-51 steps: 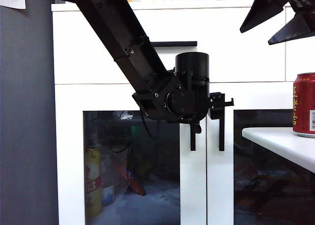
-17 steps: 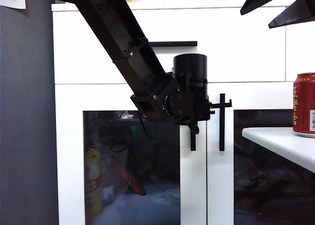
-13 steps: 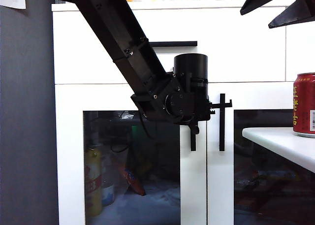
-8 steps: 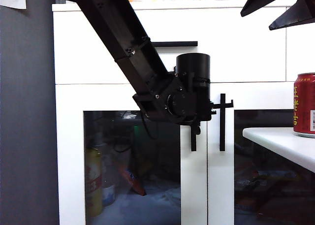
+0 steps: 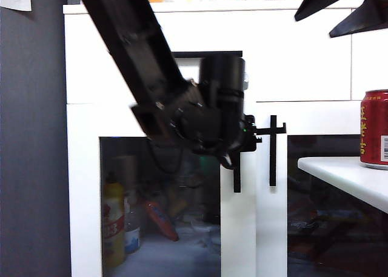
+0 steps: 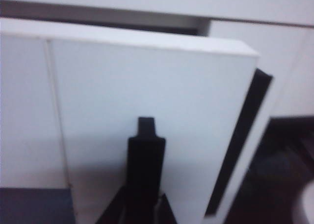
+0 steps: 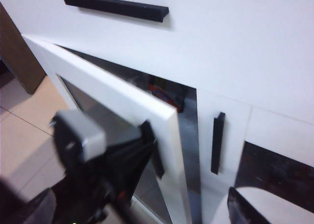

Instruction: Open the left door of the white cabinet, pick up a can of beverage from the table on the right, place it inside the cabinet, and finally close the cabinet door.

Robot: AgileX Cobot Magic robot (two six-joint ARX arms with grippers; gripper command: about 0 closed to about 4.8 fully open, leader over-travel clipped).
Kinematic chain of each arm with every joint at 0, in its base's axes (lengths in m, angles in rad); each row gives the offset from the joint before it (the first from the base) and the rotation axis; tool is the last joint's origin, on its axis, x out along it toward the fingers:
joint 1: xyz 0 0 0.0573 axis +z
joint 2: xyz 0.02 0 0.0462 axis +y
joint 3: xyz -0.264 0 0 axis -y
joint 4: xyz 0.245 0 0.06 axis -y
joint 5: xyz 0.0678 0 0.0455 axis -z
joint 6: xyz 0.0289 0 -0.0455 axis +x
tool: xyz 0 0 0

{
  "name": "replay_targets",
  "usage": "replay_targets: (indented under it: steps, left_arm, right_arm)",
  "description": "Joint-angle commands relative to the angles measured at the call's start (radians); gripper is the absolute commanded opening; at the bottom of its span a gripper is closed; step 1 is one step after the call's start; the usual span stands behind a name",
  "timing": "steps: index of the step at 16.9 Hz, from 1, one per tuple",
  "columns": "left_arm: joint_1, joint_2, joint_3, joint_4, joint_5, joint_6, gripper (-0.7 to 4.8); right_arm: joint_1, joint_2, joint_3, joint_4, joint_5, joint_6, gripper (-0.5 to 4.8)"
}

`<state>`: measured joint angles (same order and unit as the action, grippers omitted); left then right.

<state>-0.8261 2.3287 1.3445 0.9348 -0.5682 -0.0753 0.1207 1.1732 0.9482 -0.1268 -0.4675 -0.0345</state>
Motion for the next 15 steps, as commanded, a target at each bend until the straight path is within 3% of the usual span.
replay_targets:
  steps: [1,3,4,8,15]
  left_arm:
    - [-0.012,-0.083,-0.099,-0.043,-0.030,-0.011,-0.05]
    - [-0.019,-0.128,-0.143,-0.043,-0.029,-0.011,-0.05]
    - [-0.027,-0.151,-0.170,-0.043,-0.029,-0.011,-0.05]
    - [-0.035,-0.196,-0.211,-0.043,-0.030,-0.011,-0.05]
    - [-0.042,-0.243,-0.224,-0.051,-0.030,-0.011,-0.05]
  right_arm:
    - [0.014,0.085,0.013,0.080,-0.006,0.066,3.36]
    - [0.013,0.156,0.053,0.079,-0.029,0.066,0.98]
    - [0.013,0.197,0.085,0.083,-0.029,0.056,0.05]
    - [0.014,0.410,0.241,0.056,-0.076,0.061,-0.07]
    - [0.089,0.568,0.252,-0.006,-0.154,0.061,-0.07]
